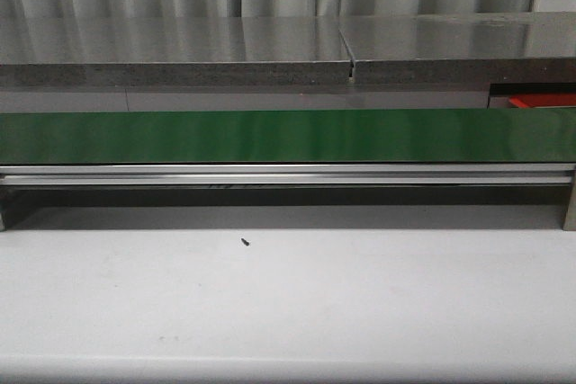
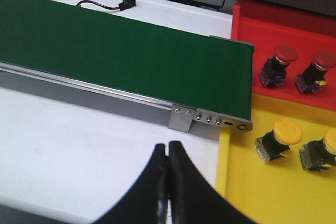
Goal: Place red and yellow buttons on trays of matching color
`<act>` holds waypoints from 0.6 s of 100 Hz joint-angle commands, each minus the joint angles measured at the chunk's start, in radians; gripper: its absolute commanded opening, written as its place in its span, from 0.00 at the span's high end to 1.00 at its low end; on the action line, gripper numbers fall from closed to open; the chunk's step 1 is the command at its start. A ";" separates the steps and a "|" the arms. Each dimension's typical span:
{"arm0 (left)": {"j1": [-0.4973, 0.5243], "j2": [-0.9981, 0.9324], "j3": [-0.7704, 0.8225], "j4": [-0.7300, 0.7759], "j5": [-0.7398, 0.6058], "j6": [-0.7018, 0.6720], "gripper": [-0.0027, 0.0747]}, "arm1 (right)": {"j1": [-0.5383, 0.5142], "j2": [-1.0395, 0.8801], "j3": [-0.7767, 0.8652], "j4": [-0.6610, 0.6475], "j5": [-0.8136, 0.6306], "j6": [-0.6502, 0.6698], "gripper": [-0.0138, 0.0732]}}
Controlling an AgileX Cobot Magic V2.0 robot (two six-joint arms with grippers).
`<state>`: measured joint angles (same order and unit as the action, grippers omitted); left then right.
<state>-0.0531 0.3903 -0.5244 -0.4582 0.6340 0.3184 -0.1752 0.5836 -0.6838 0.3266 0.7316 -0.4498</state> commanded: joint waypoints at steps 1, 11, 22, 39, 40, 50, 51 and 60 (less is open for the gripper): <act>0.006 0.019 -0.047 -0.010 -0.062 -0.034 0.14 | 0.003 0.000 -0.024 0.021 -0.057 -0.006 0.92; 0.028 0.090 -0.098 0.083 -0.057 -0.166 0.14 | 0.003 0.000 -0.024 0.021 -0.057 -0.006 0.92; 0.057 0.206 -0.190 0.162 -0.057 -0.190 0.14 | 0.003 0.000 -0.024 0.021 -0.057 -0.006 0.92; 0.132 0.457 -0.362 0.157 -0.038 -0.190 0.16 | 0.003 0.000 -0.024 0.021 -0.057 -0.006 0.92; 0.139 0.467 -0.369 0.155 -0.035 -0.190 0.16 | 0.003 0.000 -0.024 0.021 -0.057 -0.006 0.92; 0.192 0.615 -0.467 0.122 -0.018 -0.190 0.15 | 0.003 0.000 -0.024 0.021 -0.057 -0.006 0.92; 0.196 0.635 -0.473 0.116 -0.018 -0.190 0.15 | 0.003 0.000 -0.024 0.021 -0.057 -0.006 0.92; 0.245 0.762 -0.541 0.070 -0.018 -0.190 0.15 | 0.003 0.000 -0.024 0.021 -0.057 -0.006 0.92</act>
<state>0.1555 1.0609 -0.9769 -0.3276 0.6627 0.1415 -0.1752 0.5836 -0.6838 0.3266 0.7316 -0.4498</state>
